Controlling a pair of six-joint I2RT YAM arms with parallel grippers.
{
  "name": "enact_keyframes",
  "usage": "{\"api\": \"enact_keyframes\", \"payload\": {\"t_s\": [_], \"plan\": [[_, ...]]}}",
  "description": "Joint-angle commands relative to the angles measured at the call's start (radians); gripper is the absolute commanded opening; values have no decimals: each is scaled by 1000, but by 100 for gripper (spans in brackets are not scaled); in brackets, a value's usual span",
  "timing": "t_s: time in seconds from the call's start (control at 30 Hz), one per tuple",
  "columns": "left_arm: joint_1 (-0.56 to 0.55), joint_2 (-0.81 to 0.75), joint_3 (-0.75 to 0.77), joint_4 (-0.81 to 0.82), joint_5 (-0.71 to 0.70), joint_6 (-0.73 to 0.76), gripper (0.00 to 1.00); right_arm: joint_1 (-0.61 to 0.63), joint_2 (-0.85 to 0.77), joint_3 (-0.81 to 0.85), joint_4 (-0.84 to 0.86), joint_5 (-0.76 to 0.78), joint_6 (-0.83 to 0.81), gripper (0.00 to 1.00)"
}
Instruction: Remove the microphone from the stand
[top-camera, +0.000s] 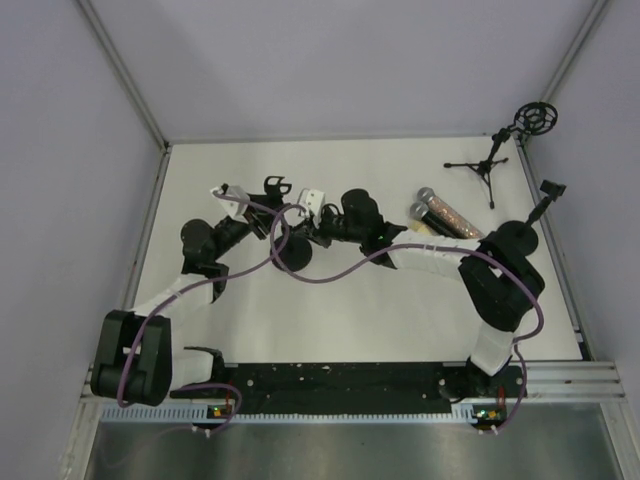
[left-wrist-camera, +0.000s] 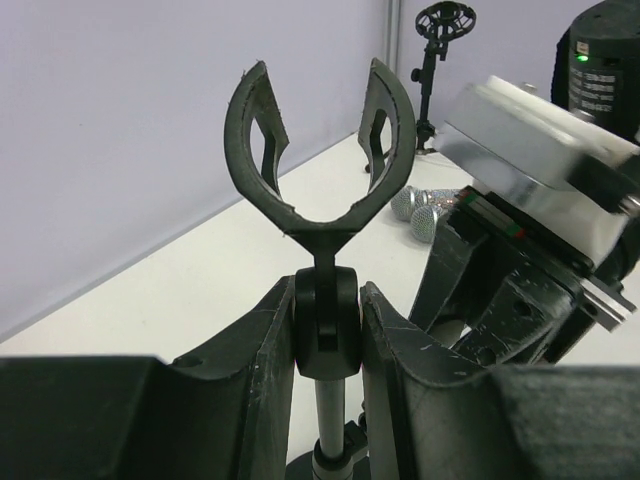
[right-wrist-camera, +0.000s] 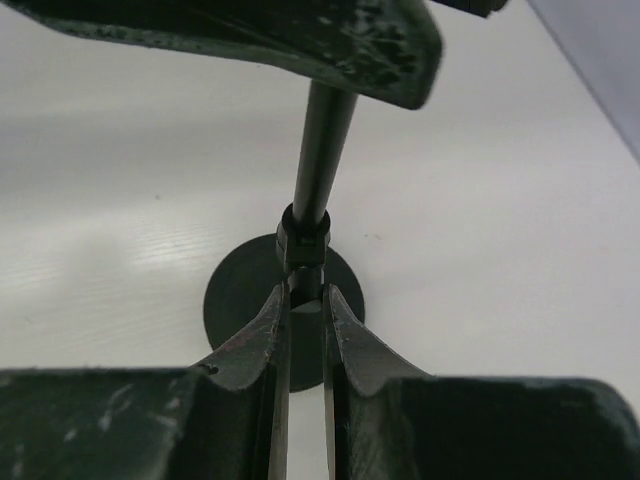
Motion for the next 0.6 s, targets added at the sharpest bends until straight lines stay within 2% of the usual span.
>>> {"api": "enact_keyframes", "payload": {"t_s": [0.0,0.4,0.57], "plan": [[10,17,11,-81,24,-25,0,12,-60,-62,47,218,-255,0],[12,21,26,-113,42,-27,0,127,-102,-183,218,426,-590,0],[12,15,28,-125,48,-27,0,170,-74,-277,435,519,-792,0]]}}
